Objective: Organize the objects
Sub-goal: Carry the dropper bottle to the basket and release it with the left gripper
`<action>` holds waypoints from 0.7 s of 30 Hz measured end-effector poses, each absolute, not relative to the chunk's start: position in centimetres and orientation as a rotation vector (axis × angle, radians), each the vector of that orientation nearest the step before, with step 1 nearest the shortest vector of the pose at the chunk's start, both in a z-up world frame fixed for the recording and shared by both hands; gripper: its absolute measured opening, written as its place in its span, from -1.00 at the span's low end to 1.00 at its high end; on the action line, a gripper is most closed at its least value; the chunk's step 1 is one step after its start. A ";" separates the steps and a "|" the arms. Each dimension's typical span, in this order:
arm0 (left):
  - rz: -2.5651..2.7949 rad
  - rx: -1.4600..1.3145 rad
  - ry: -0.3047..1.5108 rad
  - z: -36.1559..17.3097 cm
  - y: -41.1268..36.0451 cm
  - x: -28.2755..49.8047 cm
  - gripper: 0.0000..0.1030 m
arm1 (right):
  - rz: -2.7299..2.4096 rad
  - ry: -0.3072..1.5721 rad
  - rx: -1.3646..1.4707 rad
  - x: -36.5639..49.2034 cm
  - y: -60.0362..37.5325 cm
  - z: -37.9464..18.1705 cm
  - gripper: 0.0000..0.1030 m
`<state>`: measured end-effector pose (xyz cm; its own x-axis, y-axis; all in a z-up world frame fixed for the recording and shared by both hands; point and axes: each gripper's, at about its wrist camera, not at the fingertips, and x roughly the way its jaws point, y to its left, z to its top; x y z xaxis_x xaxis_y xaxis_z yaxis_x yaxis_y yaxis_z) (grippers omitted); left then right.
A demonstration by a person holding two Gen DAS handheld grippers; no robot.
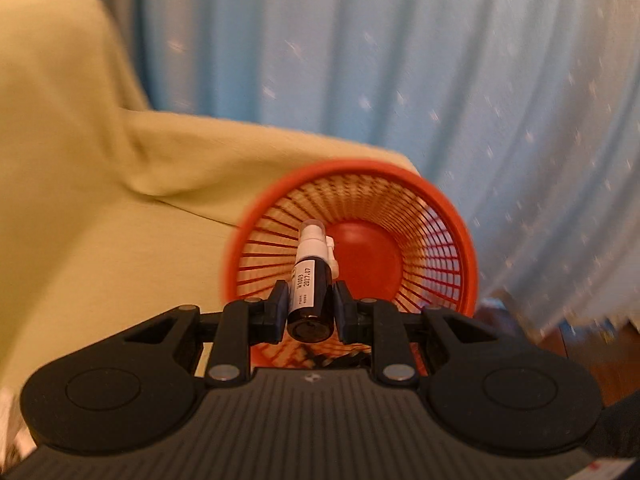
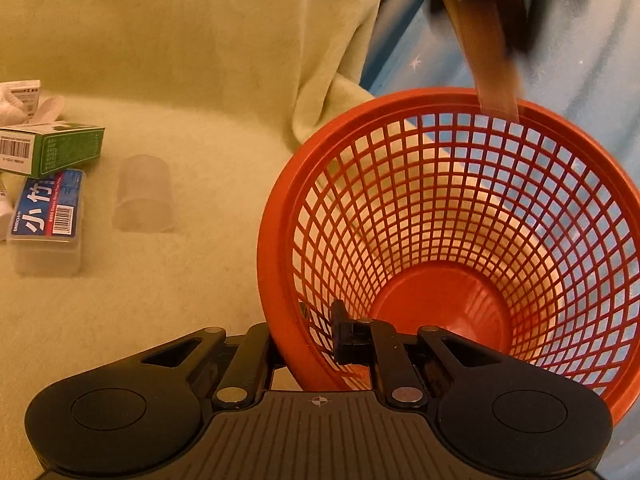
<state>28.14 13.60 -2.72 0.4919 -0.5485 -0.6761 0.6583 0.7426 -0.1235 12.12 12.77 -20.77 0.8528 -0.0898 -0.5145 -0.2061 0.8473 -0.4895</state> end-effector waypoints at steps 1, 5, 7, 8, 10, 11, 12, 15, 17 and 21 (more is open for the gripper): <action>-0.731 0.169 0.779 -3.2 12.7 29.0 -0.62 | 0.067 0.559 -0.564 12.2 12.8 -20.7 -0.85; -0.697 0.162 0.752 -3.3 12.6 30.6 -0.34 | 0.061 0.567 -0.513 12.9 12.5 -19.8 -0.85; -0.680 0.151 0.710 -3.0 13.8 30.3 -0.34 | 0.040 0.559 -0.494 13.1 12.5 -19.7 -0.86; -0.669 0.153 0.686 -2.8 14.6 29.8 -0.33 | 0.031 0.554 -0.490 13.0 12.6 -19.8 -0.86; -0.625 0.138 0.667 -2.4 16.9 28.5 -0.28 | 0.014 0.554 -0.497 12.9 12.9 -20.0 -0.86; -0.592 0.123 0.678 -2.3 18.3 27.8 -0.25 | 0.010 0.558 -0.495 12.8 13.0 -19.8 -0.86; -0.560 0.112 0.680 -2.2 19.8 27.2 -0.24 | 0.006 0.564 -0.480 12.8 13.0 -19.5 -0.86; -0.437 0.078 0.679 -2.3 24.7 25.3 -0.19 | -0.004 0.561 -0.484 12.7 13.0 -19.6 -0.87; -0.358 0.040 0.699 -3.3 27.7 24.6 -0.19 | -0.001 0.564 -0.493 12.6 13.2 -19.5 -0.87; -0.232 0.014 0.729 -5.2 32.5 22.9 -0.10 | -0.034 0.597 -0.424 13.7 12.6 -17.5 -0.90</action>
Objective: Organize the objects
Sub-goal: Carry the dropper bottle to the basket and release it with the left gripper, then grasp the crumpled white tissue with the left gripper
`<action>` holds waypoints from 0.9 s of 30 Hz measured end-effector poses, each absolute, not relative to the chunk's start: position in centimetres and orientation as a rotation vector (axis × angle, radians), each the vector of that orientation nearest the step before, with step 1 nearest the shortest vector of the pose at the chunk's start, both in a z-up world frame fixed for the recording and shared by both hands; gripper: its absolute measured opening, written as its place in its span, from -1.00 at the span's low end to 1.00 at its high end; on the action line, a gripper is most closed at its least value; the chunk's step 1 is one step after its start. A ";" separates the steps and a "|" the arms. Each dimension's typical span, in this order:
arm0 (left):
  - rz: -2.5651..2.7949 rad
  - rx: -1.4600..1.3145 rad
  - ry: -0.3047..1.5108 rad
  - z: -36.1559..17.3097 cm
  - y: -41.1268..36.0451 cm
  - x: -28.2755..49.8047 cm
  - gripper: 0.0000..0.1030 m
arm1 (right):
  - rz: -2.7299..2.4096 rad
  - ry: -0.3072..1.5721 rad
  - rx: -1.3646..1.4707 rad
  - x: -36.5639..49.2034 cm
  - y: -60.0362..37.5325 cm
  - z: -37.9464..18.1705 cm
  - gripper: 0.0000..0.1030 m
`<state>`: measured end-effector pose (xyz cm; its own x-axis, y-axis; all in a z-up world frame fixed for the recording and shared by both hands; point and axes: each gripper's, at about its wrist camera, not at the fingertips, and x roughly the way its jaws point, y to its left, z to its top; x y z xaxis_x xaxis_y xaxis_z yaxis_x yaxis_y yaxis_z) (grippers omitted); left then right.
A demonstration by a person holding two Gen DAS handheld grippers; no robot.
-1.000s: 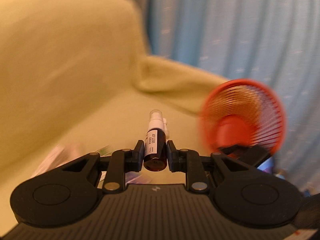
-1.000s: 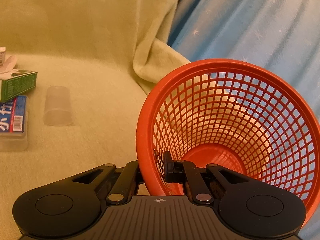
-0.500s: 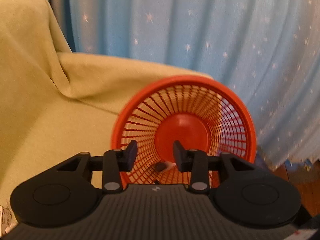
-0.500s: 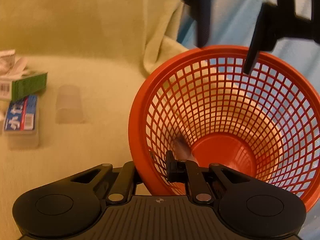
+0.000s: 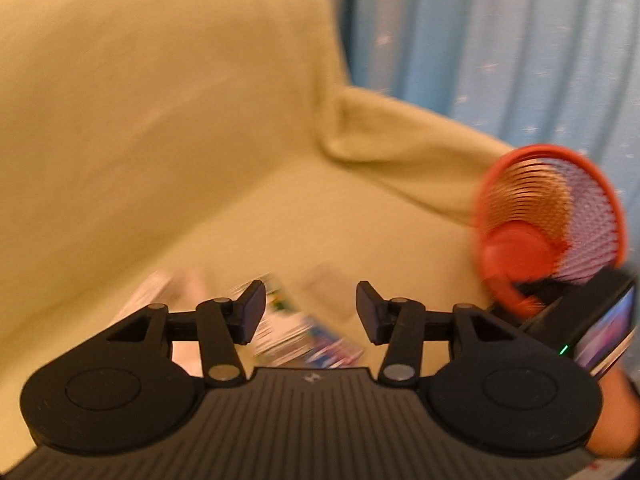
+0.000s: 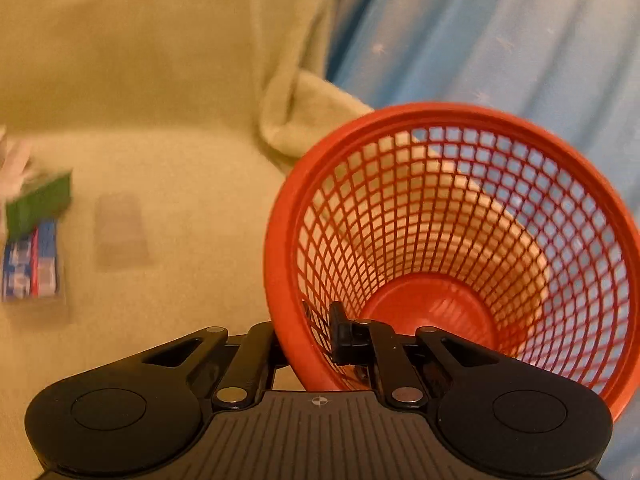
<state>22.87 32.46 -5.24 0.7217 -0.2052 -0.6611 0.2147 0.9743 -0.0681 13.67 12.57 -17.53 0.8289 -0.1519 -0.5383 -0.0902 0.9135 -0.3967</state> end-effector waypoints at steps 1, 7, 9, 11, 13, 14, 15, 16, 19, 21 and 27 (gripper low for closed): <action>-0.207 0.005 0.737 -5.8 33.5 22.6 -0.05 | -0.043 0.604 -0.422 13.7 12.6 -17.5 -0.91; -0.111 0.040 0.774 -9.0 37.4 21.8 0.05 | -0.080 0.625 -0.471 13.2 13.3 -18.1 -0.92; -0.090 0.055 0.785 -10.2 38.4 21.3 0.10 | -0.082 0.633 -0.478 13.3 13.5 -18.3 -0.92; -0.066 0.063 0.794 -11.4 39.6 20.6 0.13 | -0.087 0.630 -0.486 12.8 13.6 -18.4 -0.92; -0.038 0.065 0.806 -12.6 40.8 20.1 0.15 | -0.095 0.632 -0.477 13.0 13.7 -18.5 -0.92; -0.021 0.070 0.812 -13.2 41.3 19.8 0.19 | -0.099 0.634 -0.474 13.1 13.7 -18.5 -0.92; -0.010 0.070 0.817 -13.9 41.8 19.8 0.22 | -0.102 0.635 -0.474 13.1 13.7 -18.5 -0.92; -0.001 0.065 0.819 -14.5 42.3 19.3 0.26 | -0.103 0.635 -0.479 13.1 13.8 -18.6 -0.92; 0.013 0.069 0.827 -15.9 43.1 18.7 0.36 | -0.107 0.636 -0.481 13.1 13.9 -18.8 -0.92; 0.007 0.063 0.845 -16.6 43.1 18.7 0.37 | -0.108 0.638 -0.477 13.1 13.9 -18.8 -0.92; 0.039 0.076 0.866 -17.9 43.6 18.6 0.55 | -0.110 0.639 -0.478 13.0 13.9 -18.8 -0.91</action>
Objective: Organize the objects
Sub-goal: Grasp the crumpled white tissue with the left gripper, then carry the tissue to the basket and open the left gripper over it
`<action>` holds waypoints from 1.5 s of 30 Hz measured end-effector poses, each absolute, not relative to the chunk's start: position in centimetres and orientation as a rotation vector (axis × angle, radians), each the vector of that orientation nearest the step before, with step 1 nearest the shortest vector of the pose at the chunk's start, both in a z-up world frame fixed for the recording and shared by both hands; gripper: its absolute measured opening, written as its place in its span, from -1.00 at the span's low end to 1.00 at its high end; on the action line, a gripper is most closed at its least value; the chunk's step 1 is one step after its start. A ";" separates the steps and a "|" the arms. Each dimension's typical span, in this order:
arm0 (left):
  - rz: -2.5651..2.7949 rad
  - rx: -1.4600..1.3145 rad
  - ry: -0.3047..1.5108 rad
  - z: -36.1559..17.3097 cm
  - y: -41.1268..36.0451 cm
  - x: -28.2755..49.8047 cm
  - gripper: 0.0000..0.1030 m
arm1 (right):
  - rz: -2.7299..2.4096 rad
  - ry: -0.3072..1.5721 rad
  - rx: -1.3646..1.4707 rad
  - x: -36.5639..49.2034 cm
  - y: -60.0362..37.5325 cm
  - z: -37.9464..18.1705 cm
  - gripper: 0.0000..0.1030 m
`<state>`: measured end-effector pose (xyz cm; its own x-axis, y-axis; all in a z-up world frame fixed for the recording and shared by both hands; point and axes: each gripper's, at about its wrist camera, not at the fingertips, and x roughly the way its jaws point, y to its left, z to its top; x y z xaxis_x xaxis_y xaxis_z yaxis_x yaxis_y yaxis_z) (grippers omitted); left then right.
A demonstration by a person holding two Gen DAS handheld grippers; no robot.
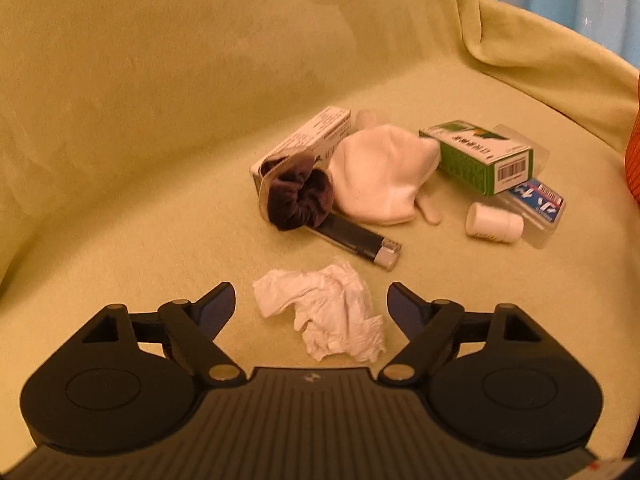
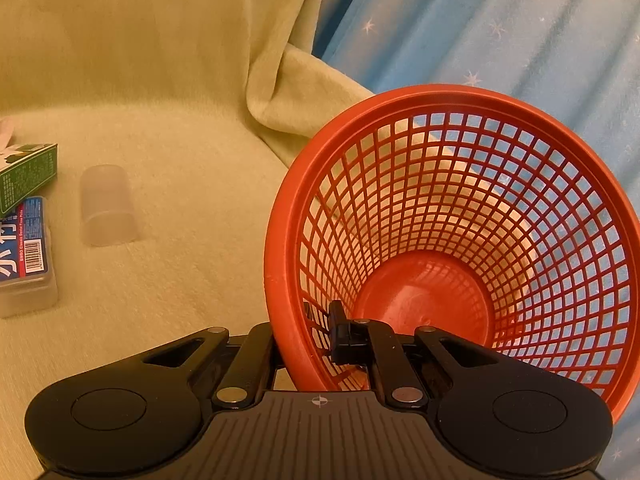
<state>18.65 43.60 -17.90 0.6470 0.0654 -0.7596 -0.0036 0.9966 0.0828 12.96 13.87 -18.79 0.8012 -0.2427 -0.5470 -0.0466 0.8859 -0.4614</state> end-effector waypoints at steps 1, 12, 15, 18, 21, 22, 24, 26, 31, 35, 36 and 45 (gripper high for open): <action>0.041 0.082 0.875 -18.1 43.7 18.7 0.55 | -0.109 0.639 -0.479 13.0 13.9 -18.8 -0.91; -0.002 0.112 0.949 -19.1 42.1 19.1 -0.53 | -0.106 0.639 -0.479 12.7 13.8 -18.8 -0.90; -0.007 0.100 0.937 -18.3 41.8 19.1 -0.56 | -0.105 0.639 -0.476 12.7 13.8 -18.7 -0.90; -0.029 0.089 0.910 -16.7 40.9 19.5 -0.56 | -0.105 0.639 -0.474 12.8 13.7 -18.7 -0.90; -0.072 0.089 0.868 -14.7 39.6 20.1 -0.56 | -0.105 0.641 -0.481 12.9 13.8 -18.7 -0.90; -0.091 0.089 0.854 -14.1 39.0 20.4 -0.56 | -0.105 0.641 -0.481 12.9 13.8 -18.7 -0.90; -0.134 0.088 0.833 -12.8 37.8 21.1 -0.56 | -0.106 0.641 -0.484 12.9 13.8 -18.7 -0.90; -0.180 0.086 0.815 -11.7 36.5 21.9 -0.56 | -0.108 0.641 -0.484 12.9 13.8 -18.7 -0.90; -0.310 0.095 0.769 -9.2 32.7 23.7 -0.56 | -0.109 0.641 -0.483 12.9 13.9 -18.7 -0.90; -0.443 0.097 0.727 -6.7 29.2 24.9 -0.56 | -0.108 0.639 -0.478 12.9 13.8 -18.7 -0.90; -0.480 0.098 0.717 -6.0 28.3 25.2 -0.56 | -0.109 0.639 -0.477 12.9 13.8 -18.7 -0.90; -0.752 0.155 0.661 -2.0 18.4 26.8 -0.55 | -0.103 0.635 -0.468 13.0 13.6 -18.5 -0.90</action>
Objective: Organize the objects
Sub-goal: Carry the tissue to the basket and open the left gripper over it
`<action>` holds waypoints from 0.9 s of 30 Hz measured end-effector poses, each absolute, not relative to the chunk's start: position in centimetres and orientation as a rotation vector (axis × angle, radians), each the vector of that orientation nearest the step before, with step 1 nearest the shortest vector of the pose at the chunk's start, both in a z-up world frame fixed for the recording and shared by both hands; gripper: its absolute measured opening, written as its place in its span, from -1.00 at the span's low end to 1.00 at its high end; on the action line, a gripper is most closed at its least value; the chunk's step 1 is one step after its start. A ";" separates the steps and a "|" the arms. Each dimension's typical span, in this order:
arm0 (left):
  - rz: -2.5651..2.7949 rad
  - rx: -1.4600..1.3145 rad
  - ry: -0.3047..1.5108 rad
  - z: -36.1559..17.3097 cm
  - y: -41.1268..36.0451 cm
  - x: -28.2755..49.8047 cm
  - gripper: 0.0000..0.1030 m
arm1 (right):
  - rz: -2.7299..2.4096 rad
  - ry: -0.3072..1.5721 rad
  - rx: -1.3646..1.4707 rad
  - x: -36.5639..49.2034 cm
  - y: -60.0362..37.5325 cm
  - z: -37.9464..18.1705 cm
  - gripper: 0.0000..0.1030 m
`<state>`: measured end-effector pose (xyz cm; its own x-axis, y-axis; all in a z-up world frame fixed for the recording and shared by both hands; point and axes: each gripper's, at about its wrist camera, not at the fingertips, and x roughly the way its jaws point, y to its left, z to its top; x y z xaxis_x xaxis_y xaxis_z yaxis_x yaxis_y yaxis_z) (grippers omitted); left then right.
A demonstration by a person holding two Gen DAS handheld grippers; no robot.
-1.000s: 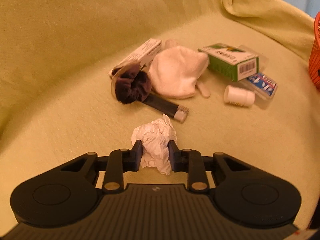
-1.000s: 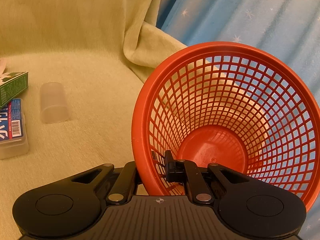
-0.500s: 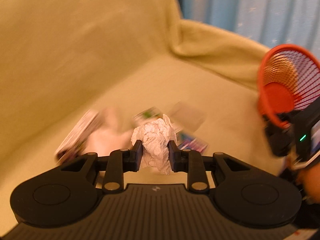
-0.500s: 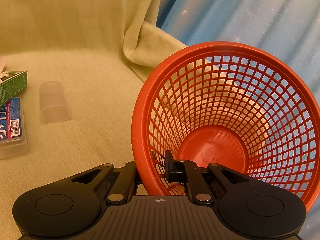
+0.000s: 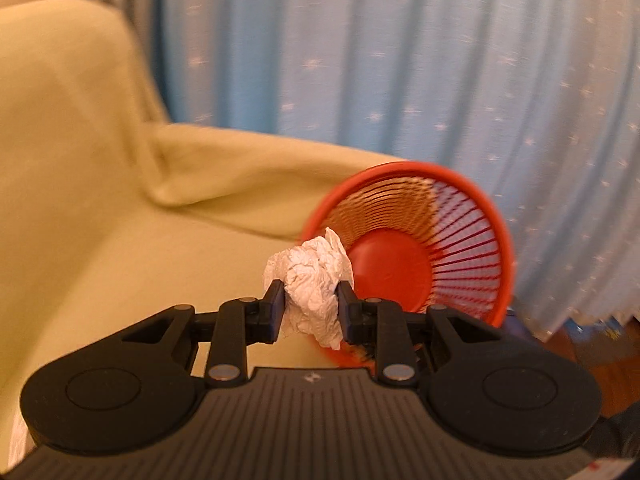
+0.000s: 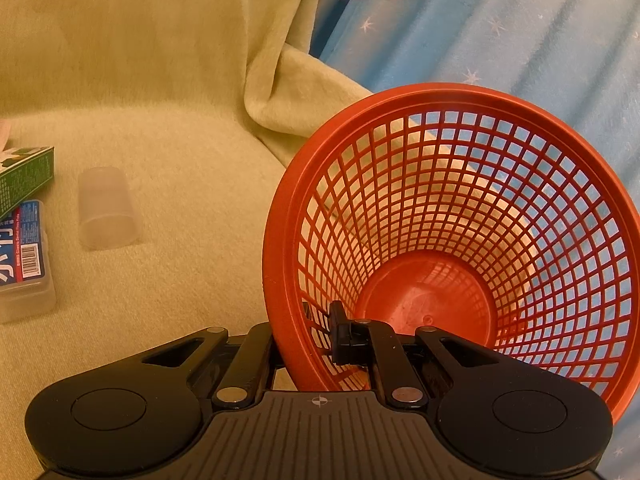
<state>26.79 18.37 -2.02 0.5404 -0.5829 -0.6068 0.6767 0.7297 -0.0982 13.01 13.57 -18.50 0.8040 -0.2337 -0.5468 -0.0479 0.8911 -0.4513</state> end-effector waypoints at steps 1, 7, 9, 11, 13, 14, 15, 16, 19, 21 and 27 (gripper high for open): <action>-0.771 0.169 0.656 -1.9 17.2 26.9 -0.54 | -0.101 0.634 -0.467 13.0 13.5 -18.5 -0.90; -0.826 0.204 0.658 -2.8 11.8 28.1 0.04 | -0.098 0.629 -0.446 13.3 13.2 -18.3 -0.90; -0.818 0.212 0.660 -2.7 11.4 28.3 0.04 | -0.099 0.629 -0.438 13.5 13.1 -18.2 -0.90; -0.804 0.220 0.657 -2.7 11.9 28.5 0.04 | -0.099 0.629 -0.437 13.5 13.3 -18.3 -0.90; -0.772 0.248 0.652 -2.7 12.5 28.4 0.04 | -0.098 0.630 -0.438 13.5 13.4 -18.4 -0.89; -0.747 0.265 0.648 -2.8 13.1 28.4 0.05 | -0.098 0.630 -0.438 13.6 13.4 -18.4 -0.89; -0.720 0.275 0.645 -2.9 13.8 28.3 0.06 | -0.098 0.630 -0.438 13.5 13.4 -18.3 -0.89; -0.692 0.278 0.646 -3.0 14.6 28.3 0.10 | -0.098 0.631 -0.438 13.5 13.4 -18.3 -0.89; -0.598 0.272 0.667 -3.6 17.5 28.4 0.12 | -0.099 0.631 -0.437 13.4 13.4 -18.3 -0.89; -0.545 0.250 0.682 -4.1 19.8 28.5 0.13 | -0.100 0.631 -0.436 13.1 13.4 -18.2 -0.88; -0.386 0.199 0.749 -6.6 26.1 29.0 0.15 | -0.100 0.634 -0.444 12.8 13.5 -18.4 -0.88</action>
